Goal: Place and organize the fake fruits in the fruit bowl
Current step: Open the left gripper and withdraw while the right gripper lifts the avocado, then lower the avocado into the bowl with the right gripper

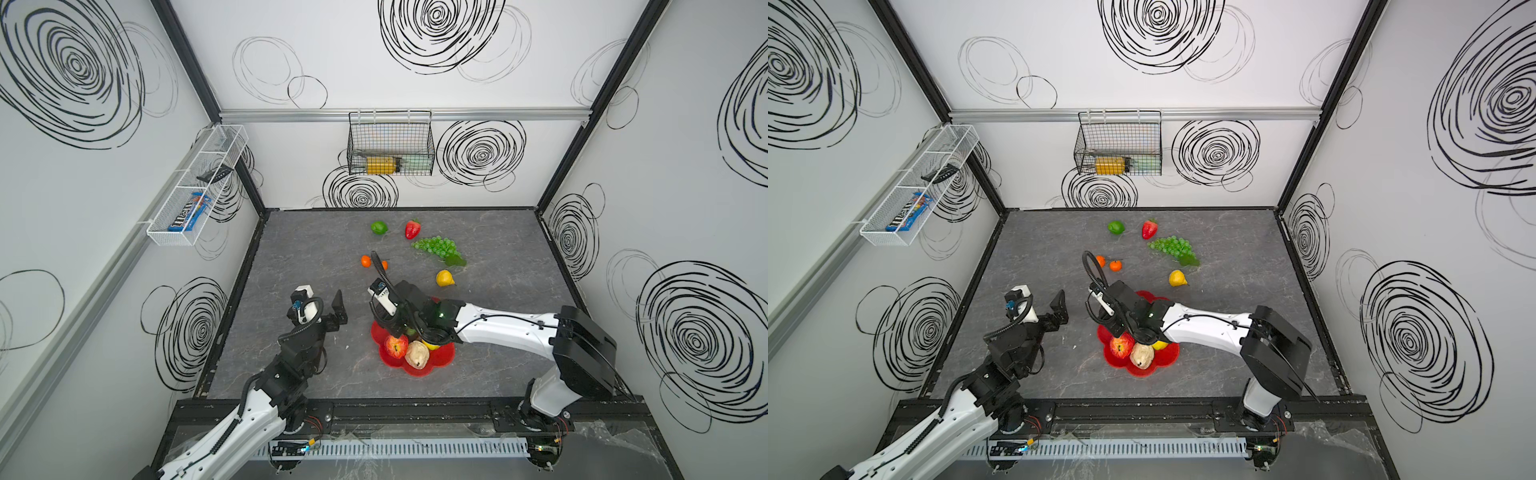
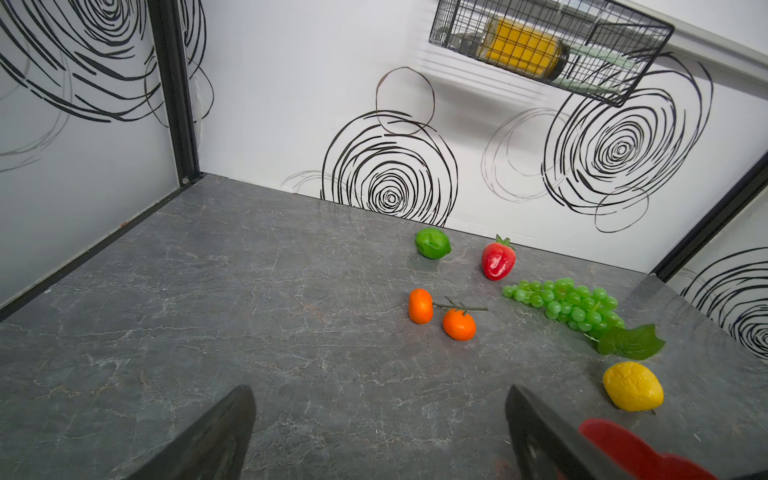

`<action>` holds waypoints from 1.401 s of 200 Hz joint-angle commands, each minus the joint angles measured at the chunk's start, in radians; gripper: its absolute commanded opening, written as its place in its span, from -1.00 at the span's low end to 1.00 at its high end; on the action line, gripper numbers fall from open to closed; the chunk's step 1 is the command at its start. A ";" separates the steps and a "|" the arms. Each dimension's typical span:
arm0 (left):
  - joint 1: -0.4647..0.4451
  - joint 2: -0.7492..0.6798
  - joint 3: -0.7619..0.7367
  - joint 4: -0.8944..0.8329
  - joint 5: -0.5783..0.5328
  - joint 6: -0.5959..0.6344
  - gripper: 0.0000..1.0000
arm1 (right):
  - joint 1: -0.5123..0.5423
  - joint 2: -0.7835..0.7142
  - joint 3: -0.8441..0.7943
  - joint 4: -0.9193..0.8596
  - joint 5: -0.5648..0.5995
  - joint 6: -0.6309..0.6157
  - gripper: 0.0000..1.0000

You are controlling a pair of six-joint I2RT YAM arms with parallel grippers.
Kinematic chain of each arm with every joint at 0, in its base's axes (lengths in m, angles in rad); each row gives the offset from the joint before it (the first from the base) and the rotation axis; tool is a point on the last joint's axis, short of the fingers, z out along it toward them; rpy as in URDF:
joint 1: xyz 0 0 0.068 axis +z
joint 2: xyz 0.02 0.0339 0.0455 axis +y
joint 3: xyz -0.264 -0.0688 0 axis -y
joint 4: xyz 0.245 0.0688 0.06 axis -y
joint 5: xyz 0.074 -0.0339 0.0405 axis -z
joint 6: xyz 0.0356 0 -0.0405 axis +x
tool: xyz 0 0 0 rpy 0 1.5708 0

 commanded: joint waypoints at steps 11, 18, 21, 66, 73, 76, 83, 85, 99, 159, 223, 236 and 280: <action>0.006 -0.001 -0.007 0.015 -0.028 -0.012 0.97 | 0.048 0.047 0.061 -0.098 0.097 -0.050 -0.10; 0.006 0.000 -0.007 0.014 -0.031 -0.012 0.97 | 0.051 0.050 0.063 -0.097 0.097 -0.050 -0.10; 0.006 -0.001 -0.006 0.012 -0.032 -0.012 0.96 | 0.052 0.051 0.063 -0.096 0.098 -0.050 -0.10; 0.006 -0.001 -0.007 0.012 -0.036 -0.012 0.97 | 0.073 0.070 0.080 -0.121 0.141 -0.067 -0.10; 0.006 0.000 -0.007 0.015 -0.035 -0.012 0.98 | 0.075 0.072 0.078 -0.122 0.144 -0.066 -0.10; 0.006 0.001 -0.007 0.014 -0.035 -0.012 0.98 | 0.074 0.073 0.079 -0.122 0.146 -0.067 -0.09; 0.006 0.003 -0.007 0.014 -0.035 -0.012 0.98 | 0.076 0.074 0.077 -0.122 0.148 -0.067 -0.09; 0.005 0.003 -0.007 0.014 -0.036 -0.012 0.98 | 0.078 0.075 0.077 -0.125 0.150 -0.067 -0.09; 0.006 0.006 -0.006 0.012 -0.038 -0.012 0.98 | 0.079 0.080 0.076 -0.128 0.159 -0.068 -0.09; 0.007 0.010 -0.007 0.015 -0.036 -0.012 0.99 | 0.099 0.106 0.093 -0.141 0.185 -0.080 -0.03; 0.008 0.016 -0.006 0.018 -0.037 -0.012 0.99 | 0.110 0.114 0.101 -0.145 0.179 -0.094 0.07; 0.008 0.017 -0.005 0.018 -0.039 -0.012 0.99 | 0.111 0.115 0.103 -0.147 0.173 -0.094 0.08; 0.007 0.017 -0.006 0.016 -0.041 -0.012 0.97 | 0.111 0.118 0.099 -0.144 0.158 -0.104 0.10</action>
